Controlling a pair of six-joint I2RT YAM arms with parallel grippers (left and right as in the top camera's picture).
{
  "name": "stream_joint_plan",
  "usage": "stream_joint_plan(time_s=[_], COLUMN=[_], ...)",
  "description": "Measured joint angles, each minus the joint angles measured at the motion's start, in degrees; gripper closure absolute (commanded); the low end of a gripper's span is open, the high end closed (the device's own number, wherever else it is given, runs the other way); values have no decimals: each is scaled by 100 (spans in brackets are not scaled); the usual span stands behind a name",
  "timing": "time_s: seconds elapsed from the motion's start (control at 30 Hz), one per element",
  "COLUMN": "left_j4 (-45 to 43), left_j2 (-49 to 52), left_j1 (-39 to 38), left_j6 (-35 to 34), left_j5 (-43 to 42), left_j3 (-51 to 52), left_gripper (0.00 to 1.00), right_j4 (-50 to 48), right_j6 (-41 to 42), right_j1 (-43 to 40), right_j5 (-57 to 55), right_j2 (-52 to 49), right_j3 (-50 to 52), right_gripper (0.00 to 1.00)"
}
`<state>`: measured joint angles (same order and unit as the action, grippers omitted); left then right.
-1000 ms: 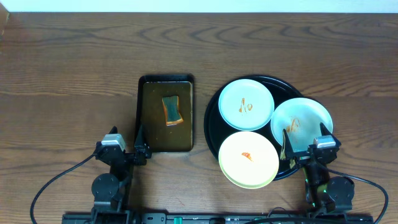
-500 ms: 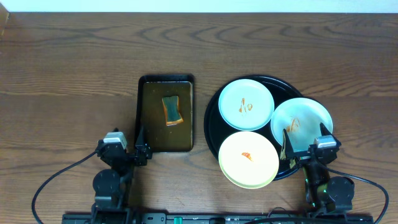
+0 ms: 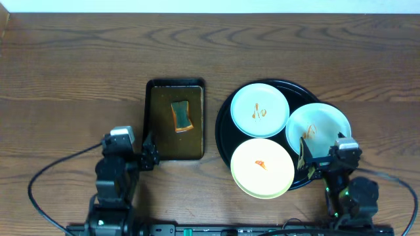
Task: Clean dirty plates on tray and stack at the side
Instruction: 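Reach the left gripper into the black tray and grasp the sponge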
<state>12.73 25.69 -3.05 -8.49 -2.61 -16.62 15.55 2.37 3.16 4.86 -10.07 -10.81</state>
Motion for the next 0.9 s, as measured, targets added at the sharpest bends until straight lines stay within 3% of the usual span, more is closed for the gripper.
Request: stream_joint_plan(time_s=[0.63, 0.9], left_j4=[3095, 2651], left_j2=[2562, 2597], left_j1=[0, 0], left_j6=[-4, -4], left_j5=[-234, -369], left_j3=[-3008, -3010], left_gripper=[19, 19], right_j4=[2896, 2872], right_j6=[20, 22], right_j1=[-2, 0], right_j5=[485, 916], right_j2=[-4358, -4730], right_j3=[-3965, -4271], right_gripper=[1, 1])
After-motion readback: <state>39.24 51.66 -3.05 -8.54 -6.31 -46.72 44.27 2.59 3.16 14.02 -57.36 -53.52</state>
